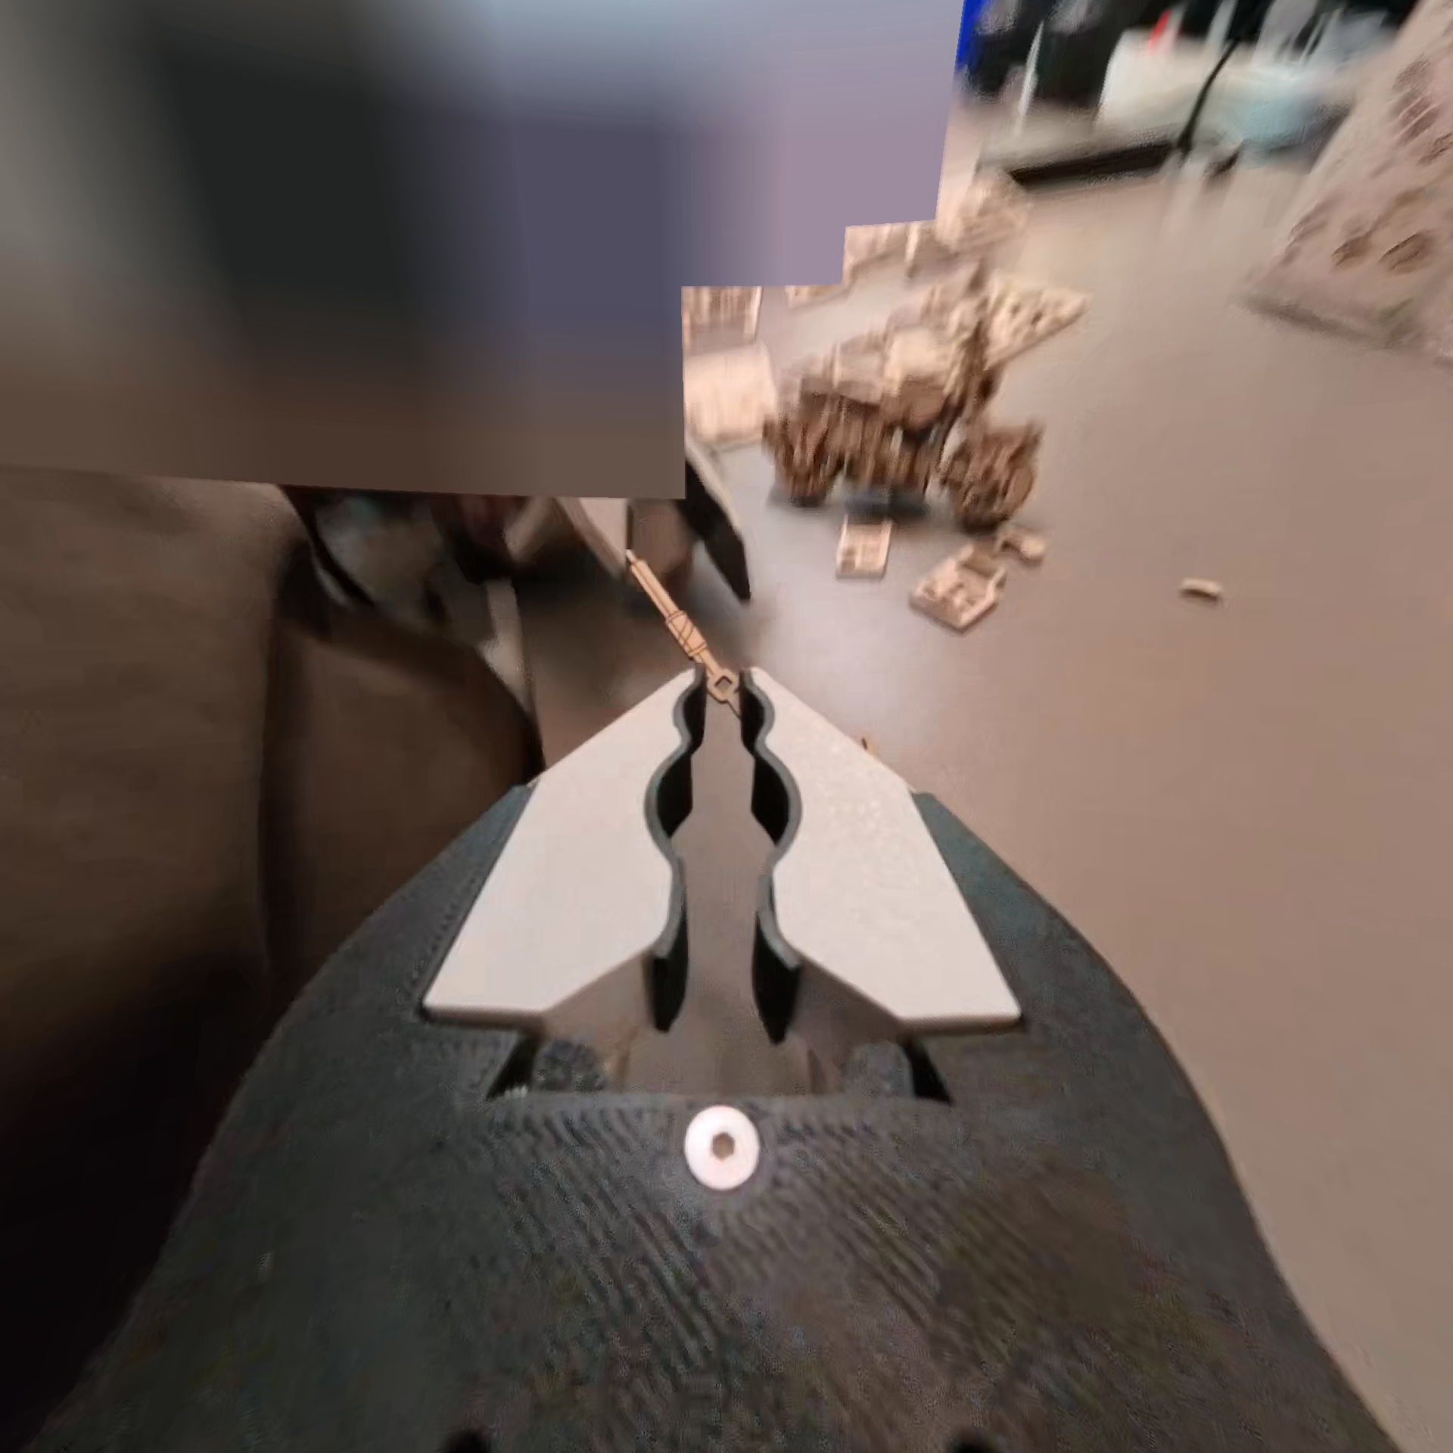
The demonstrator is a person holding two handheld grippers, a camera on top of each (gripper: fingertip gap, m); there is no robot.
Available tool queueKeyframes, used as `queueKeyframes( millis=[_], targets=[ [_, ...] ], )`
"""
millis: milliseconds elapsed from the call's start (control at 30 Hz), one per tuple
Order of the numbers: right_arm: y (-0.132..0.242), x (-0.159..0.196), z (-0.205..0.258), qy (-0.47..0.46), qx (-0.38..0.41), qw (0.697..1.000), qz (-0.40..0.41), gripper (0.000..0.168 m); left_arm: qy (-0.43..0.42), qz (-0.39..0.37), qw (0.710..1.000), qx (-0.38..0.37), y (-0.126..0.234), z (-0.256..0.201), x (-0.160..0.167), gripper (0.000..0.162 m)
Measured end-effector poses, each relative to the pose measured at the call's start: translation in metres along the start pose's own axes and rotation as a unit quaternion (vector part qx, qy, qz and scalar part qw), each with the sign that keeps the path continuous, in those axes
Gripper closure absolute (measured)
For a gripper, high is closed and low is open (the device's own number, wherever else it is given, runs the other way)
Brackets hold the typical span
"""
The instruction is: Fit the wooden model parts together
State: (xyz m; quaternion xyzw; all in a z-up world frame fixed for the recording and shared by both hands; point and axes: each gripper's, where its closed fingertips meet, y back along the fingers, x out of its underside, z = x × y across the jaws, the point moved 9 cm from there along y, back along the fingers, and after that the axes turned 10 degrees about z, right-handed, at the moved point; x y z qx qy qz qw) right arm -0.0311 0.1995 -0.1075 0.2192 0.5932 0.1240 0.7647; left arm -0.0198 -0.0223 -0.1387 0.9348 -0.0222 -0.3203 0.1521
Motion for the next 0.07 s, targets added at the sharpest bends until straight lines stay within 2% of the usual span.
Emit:
queueKeyframes(
  millis=[67],
  targets=[
    [0.028, -0.011, -0.012, -0.098, -0.067, 0.981, -0.152, 0.162, -0.002, -0.024, 1.0, 0.005, 0.007, 0.0, -0.004, 0.111]
  ],
)
